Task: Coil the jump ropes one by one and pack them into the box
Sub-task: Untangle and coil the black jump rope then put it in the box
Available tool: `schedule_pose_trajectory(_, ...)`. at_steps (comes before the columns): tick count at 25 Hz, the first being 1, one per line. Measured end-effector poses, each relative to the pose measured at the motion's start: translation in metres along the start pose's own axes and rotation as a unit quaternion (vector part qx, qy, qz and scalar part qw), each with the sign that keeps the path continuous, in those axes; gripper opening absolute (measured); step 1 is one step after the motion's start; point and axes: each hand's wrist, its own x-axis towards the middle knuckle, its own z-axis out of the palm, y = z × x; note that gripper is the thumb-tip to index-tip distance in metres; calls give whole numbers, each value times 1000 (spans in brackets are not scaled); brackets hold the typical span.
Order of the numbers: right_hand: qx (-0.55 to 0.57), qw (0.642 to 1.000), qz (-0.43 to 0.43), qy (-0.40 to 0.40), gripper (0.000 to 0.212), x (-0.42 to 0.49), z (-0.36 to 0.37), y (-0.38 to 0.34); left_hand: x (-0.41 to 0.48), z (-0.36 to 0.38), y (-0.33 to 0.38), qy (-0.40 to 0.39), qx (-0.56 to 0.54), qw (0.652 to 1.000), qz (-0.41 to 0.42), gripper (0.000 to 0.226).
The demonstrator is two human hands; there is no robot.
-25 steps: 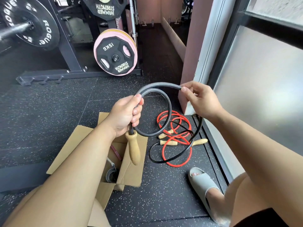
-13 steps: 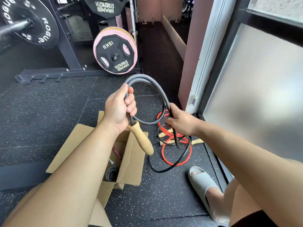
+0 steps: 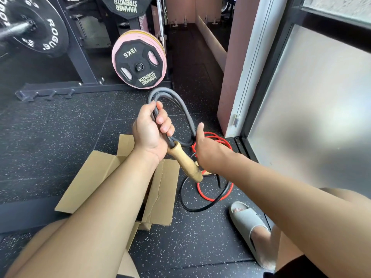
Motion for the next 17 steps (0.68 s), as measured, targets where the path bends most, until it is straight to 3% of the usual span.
schedule_pose_trajectory(2,-66,997,-26,5,68,-1,2,-14,2,0,-8,30,30,998,47,21)
schedule_pose_trajectory(5,-64,993,-97,-16,67,1,1,-29,5,-3,-13,50,100,988,110,17)
schedule_pose_trajectory(10,-27,981,-187,-32,64,4,6,-22,8,-14,-15,20,201,973,108,18)
schedule_pose_trajectory(13,-13,990,-134,-40,62,15,4,2,7,-20,-4,-11,227,970,80,18)
schedule_pose_trajectory(17,59,996,-42,55,58,24,-11,37,14,-27,24,-27,174,984,-4,34)
